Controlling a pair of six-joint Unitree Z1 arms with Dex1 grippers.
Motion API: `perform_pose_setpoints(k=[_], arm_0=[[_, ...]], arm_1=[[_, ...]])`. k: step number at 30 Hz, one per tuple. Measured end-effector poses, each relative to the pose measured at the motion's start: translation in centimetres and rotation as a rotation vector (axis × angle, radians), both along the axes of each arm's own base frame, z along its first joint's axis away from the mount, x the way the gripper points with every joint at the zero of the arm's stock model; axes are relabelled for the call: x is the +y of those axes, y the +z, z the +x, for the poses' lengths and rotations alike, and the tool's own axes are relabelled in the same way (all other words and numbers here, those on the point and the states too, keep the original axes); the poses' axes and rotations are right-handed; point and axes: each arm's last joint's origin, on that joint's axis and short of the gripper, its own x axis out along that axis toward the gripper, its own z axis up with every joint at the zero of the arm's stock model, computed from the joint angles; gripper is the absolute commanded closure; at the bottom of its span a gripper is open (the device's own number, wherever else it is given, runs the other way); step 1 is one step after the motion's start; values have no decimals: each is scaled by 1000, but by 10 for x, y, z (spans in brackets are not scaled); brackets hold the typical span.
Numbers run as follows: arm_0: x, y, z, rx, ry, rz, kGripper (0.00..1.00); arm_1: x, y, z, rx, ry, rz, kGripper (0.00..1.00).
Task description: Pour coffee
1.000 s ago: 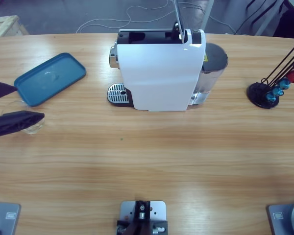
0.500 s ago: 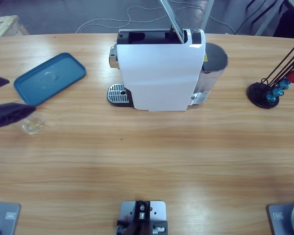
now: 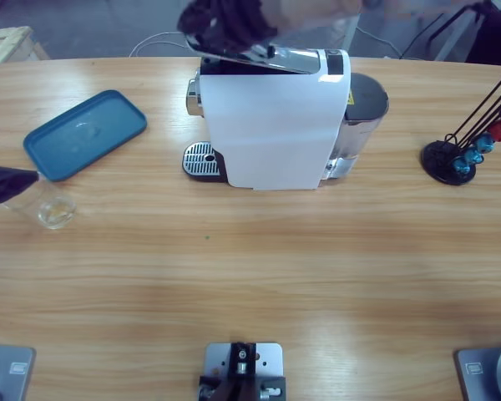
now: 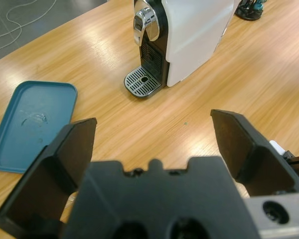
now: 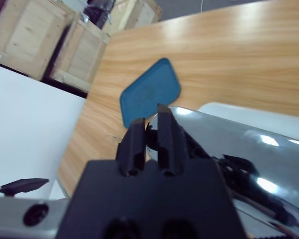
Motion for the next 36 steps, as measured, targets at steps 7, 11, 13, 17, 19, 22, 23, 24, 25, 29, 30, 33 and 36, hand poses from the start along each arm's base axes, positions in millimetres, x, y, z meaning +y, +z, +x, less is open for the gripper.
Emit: perform_pose_setpoints(k=[7, 11, 13, 17, 19, 22, 23, 24, 25, 29, 30, 33, 36], arm_0=[[0, 0, 0, -1, 0, -1, 9], [0, 0, 0, -1, 0, -1, 9], [0, 1, 0, -1, 0, -2, 9], [0, 1, 0, -1, 0, -2, 9], [1, 1, 0, -1, 0, -2, 9], [2, 1, 0, -7, 8, -3, 9], [4, 1, 0, -16, 31, 6, 9], [7, 0, 0, -18, 73, 23, 9], [11, -3, 1, -7, 138, 36, 9], [32, -14, 7, 128, 472, 7, 9], [35, -15, 9, 157, 531, -13, 9], [30, -28, 17, 245, 647, -29, 9], [20, -54, 25, 320, 719, 28, 6]], arm_1=[[5, -6, 1, 9, -16, -29, 1000], [4, -14, 2, 49, -41, -99, 1000], [3, -12, 4, 60, -53, -117, 1000], [3, -7, 10, 74, -70, -143, 1000], [4, -5, 12, 62, -70, -162, 149], [3, 0, 11, -16, -11, -222, 0], [2, 5, 8, -52, 14, -251, 0], [1, 11, 1, -86, 37, -282, 0], [1, 17, -7, -118, 61, -310, 0], [-13, 69, -63, -230, 145, -331, 0], [-21, 85, -82, -253, 161, -333, 0], [-47, 113, -135, -290, 212, -368, 0], [-75, 129, -174, -310, 251, -405, 0]])
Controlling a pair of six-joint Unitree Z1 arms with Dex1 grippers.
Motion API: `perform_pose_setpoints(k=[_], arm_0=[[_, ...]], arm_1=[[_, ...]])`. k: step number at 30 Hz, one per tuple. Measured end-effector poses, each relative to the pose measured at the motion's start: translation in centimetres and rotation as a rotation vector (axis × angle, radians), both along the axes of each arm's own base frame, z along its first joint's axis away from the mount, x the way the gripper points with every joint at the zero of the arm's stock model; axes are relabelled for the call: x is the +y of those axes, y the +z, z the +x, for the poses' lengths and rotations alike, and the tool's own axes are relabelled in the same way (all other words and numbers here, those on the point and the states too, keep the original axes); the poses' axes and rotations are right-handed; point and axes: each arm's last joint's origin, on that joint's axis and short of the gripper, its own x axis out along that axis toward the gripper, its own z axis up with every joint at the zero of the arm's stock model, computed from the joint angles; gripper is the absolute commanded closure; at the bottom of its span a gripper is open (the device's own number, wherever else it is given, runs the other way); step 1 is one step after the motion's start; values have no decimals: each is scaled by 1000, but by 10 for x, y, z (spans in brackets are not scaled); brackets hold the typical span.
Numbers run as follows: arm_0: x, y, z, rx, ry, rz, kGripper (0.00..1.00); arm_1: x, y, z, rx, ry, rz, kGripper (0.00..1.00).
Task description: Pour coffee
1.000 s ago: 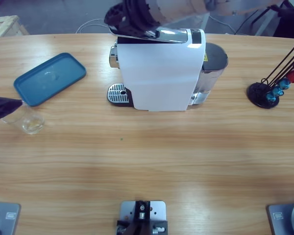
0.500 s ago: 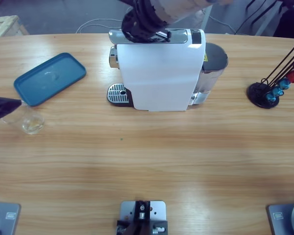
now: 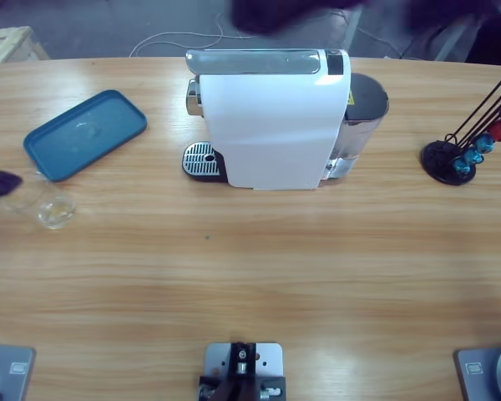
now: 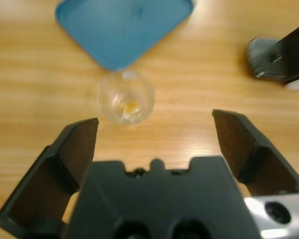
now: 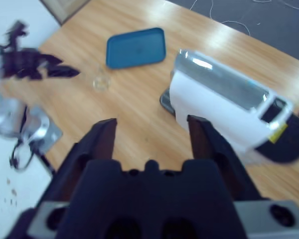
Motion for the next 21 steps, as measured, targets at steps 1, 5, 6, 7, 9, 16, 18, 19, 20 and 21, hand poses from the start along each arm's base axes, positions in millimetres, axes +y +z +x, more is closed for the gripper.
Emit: perform_pose_setpoints(k=[1, 5, 6, 7, 9, 16, 18, 19, 20, 21], arm_0=[[-1, -10, 2, 15, 16, 16, 8], [-8, -31, 11, 13, 58, 64, 5], [-11, -34, 13, 16, 65, 79, 4], [-14, -36, 16, 18, 72, 95, 4], [-18, -41, 21, 27, 84, 126, 9], [-30, -57, 34, 57, 134, 194, 72], [-30, -59, 34, 54, 147, 200, 158], [-31, -60, 35, 54, 152, 205, 238], [-31, -61, 36, 51, 159, 212, 399], [-32, -62, 37, 47, 168, 220, 551]], arm_1=[[-11, 2, -9, -3, 5, -15, 0], [-46, 5, -28, 5, 0, -37, 0], [-52, 6, -30, 6, -12, -37, 0], [-57, 6, -31, 4, -24, -37, 0], [-62, 7, -33, 4, -41, -37, 0], [-63, -4, -32, 18, -84, -64, 0], [-63, -9, -32, 29, -96, -78, 0], [-63, -12, -32, 32, -102, -83, 0], [-64, -14, -31, 35, -107, -87, 0], [-64, -15, -31, 38, -110, -91, 0]])
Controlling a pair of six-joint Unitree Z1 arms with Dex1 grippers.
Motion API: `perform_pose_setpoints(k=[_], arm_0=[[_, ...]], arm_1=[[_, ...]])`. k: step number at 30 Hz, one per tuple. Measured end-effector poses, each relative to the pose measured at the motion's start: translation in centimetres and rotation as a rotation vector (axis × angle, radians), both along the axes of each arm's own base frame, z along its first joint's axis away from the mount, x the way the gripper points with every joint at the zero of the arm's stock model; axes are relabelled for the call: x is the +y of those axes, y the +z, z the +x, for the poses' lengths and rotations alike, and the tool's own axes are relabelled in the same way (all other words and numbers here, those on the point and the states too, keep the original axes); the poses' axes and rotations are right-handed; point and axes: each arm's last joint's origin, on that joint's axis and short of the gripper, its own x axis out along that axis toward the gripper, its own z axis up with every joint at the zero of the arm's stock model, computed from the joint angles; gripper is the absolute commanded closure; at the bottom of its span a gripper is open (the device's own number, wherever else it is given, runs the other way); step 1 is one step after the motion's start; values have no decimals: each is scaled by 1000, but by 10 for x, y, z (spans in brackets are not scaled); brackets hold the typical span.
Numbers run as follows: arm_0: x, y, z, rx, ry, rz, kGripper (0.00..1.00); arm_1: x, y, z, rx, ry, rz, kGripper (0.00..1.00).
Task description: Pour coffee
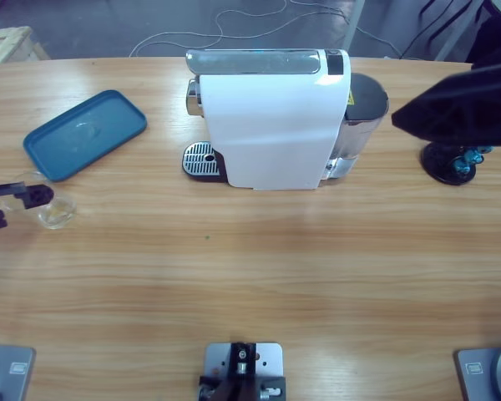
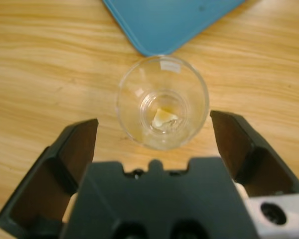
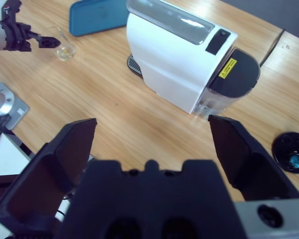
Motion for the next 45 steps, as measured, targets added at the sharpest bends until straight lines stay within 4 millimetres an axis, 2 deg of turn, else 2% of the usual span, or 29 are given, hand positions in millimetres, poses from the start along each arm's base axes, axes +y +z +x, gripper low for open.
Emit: perform_pose_setpoints(k=[2, 3, 5, 6, 12, 13, 14, 15, 16, 20, 24, 29, 34, 41, 45], arm_0=[[-2, -3, 3, -2, 10, 22, 801], [-3, -5, 4, 4, 13, 32, 887], [-4, -8, 5, 10, 22, 40, 930], [-5, -9, 6, 12, 24, 42, 1000], [-5, -10, 7, 18, 26, 48, 1000], [-5, -10, 7, 18, 26, 49, 816], [-5, -10, 7, 19, 26, 47, 291], [-5, -11, 7, 22, 27, 44, 55], [-5, -10, 7, 25, 27, 40, 14], [-1, -4, 4, 8, 17, 18, 13], [11, 12, -2, -53, -7, -6, 15], [30, 26, 5, -90, -91, 84, 13], [49, 26, 21, -66, -78, 96, 13], [47, 10, 21, -80, -182, -21, 13], [48, 4, 19, -90, -200, -28, 13]], arm_1=[[0, -2, 0, 3, -3, -3, 0], [0, -2, 0, 4, -3, -4, 0], [0, -2, 0, 5, -5, -2, 0], [0, -2, 0, 6, -7, -1, 0], [0, -2, 0, 7, -14, 2, 0], [0, -2, 0, 6, -15, 2, 0], [0, -2, 0, 6, -15, 2, 0], [0, -2, 0, 7, -16, 2, 0], [0, -2, 0, 7, -16, 3, 0], [0, -2, 0, 8, -18, 5, 0], [0, -2, 0, 8, -18, 7, 0], [0, -5, 0, 12, -19, -2, 0], [0, -10, 0, 18, -20, -17, 0], [0, -10, 0, 19, -20, -17, 0], [0, -9, 1, 12, -24, -14, 0]])
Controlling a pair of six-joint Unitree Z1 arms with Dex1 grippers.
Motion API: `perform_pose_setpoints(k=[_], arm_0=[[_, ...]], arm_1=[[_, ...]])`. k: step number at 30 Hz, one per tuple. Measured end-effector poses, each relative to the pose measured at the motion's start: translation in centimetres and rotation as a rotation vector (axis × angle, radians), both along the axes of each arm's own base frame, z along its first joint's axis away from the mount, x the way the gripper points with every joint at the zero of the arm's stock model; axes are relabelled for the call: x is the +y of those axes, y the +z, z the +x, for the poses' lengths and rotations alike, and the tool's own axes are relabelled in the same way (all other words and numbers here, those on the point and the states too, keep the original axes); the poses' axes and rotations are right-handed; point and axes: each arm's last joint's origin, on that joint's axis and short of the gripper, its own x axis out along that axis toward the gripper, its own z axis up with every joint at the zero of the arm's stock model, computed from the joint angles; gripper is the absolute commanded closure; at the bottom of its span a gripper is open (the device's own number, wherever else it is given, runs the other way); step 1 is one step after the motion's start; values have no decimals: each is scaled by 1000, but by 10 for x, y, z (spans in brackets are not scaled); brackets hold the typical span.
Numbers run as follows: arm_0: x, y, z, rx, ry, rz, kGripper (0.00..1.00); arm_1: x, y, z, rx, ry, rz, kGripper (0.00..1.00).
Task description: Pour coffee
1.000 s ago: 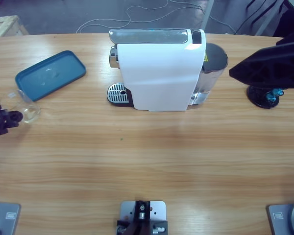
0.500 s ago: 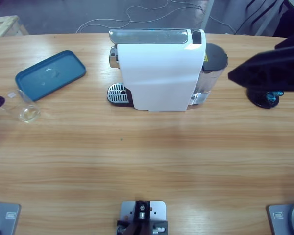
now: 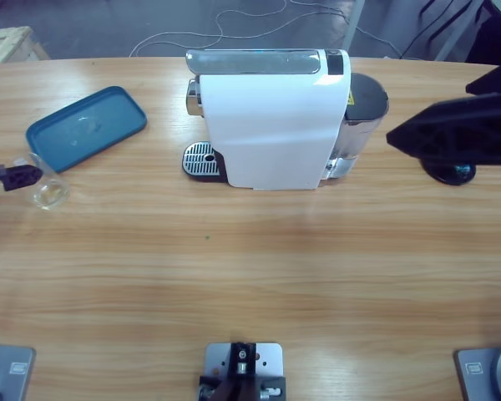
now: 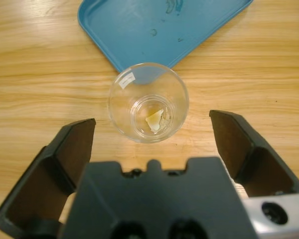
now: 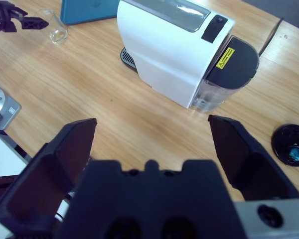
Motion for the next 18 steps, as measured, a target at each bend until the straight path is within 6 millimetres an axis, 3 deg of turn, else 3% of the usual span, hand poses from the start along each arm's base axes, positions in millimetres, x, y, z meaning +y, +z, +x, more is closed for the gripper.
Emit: perform_pose_setpoints(k=[18], arm_0=[[0, -9, 19, 1, 22, 27, 38]], arm_1=[[1, -7, 1, 1, -2, -7, 0]])
